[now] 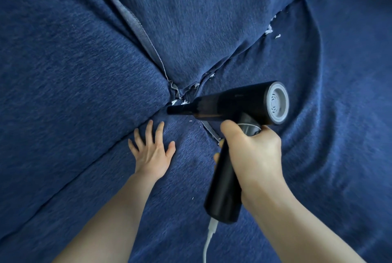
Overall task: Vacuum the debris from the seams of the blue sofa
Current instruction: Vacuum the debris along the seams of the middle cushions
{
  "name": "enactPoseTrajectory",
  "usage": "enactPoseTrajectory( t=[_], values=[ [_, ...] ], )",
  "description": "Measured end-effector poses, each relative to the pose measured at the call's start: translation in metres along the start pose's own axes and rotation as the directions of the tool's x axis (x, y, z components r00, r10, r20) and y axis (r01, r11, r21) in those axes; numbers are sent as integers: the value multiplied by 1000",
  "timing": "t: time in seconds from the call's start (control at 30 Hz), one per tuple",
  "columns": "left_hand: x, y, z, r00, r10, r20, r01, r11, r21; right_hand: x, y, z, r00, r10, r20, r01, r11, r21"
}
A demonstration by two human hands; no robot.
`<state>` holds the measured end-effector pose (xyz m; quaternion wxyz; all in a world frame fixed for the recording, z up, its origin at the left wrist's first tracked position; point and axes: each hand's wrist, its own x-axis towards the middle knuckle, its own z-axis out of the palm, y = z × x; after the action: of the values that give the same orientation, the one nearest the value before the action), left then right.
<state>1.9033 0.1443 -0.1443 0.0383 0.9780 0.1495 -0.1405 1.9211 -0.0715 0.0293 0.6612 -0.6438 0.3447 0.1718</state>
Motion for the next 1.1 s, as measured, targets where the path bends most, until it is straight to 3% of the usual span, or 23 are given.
enactPoseTrajectory(
  t=[0.27, 0.47, 0.87, 1.1],
  values=[
    [-4, 5, -2, 999, -11, 52, 10, 1000, 14, 10, -6, 13, 999, -25, 19, 26, 999, -20],
    [10, 6, -8, 995, 62, 84, -67, 996, 56, 10, -13, -12, 997, -66, -25, 65, 997, -35],
    [11, 20, -7, 998, -9, 65, 7, 1000, 31, 23, -19, -17, 997, -73, -18, 72, 996, -53],
    [15, 35, -6, 996, 76, 36, -76, 997, -6, 16, -25, -35, 996, -80, -31, 78, 995, -58]
  ],
)
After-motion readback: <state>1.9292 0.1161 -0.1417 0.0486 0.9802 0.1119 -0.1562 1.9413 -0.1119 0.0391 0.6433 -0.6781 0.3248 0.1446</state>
